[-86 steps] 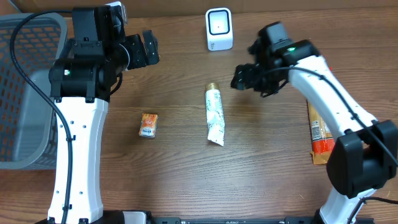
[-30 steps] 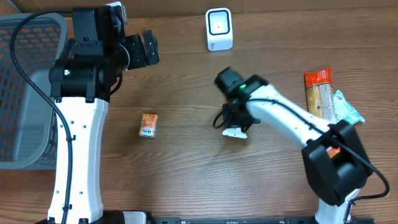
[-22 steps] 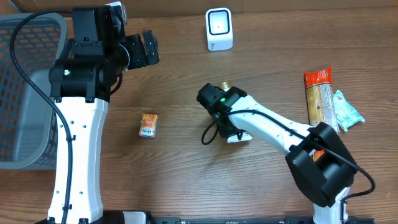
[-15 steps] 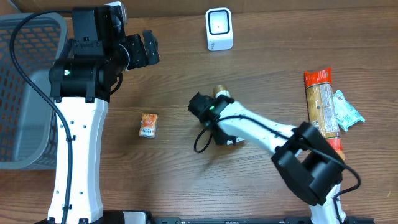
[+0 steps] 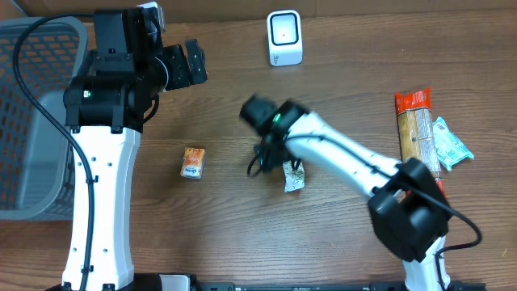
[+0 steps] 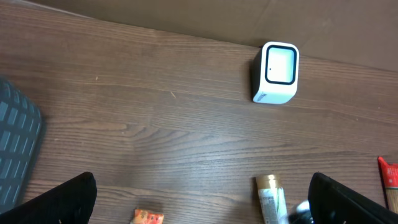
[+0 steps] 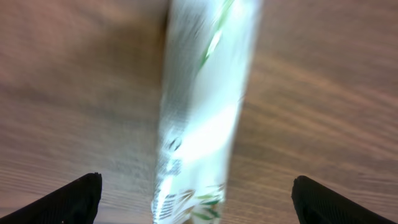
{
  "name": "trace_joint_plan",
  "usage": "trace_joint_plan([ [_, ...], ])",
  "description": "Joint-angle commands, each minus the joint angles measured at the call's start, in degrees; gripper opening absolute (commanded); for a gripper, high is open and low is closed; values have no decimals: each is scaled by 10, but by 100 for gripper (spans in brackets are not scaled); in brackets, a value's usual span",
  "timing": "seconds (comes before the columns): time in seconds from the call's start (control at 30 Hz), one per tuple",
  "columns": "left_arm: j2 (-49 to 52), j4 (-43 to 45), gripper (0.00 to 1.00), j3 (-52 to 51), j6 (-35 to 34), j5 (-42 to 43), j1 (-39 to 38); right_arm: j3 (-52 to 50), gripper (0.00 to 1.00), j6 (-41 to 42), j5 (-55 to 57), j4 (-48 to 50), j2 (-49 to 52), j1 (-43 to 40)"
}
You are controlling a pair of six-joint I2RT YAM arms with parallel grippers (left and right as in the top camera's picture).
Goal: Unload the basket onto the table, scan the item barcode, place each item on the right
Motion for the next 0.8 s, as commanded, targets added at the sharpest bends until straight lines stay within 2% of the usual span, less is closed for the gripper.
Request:
trace_joint_plan([
  [0.0,1,1,100,2,9,4,3,37,100,-35,-112,-11,-30,-54],
  [0.17,1,1,100,2,9,4,3,12,100,-106,-289,-3,-26,-120],
  [0.5,1,1,100,2,9,4,3,-132,99,-123,-362,98,-26,-128],
  [0.67,1,1,100,2,9,4,3,-196,86,-100,-363,174,-26,-129],
  [0.77,1,1,100,2,9,4,3,-217,68,-94,-363,200,-26,-129],
])
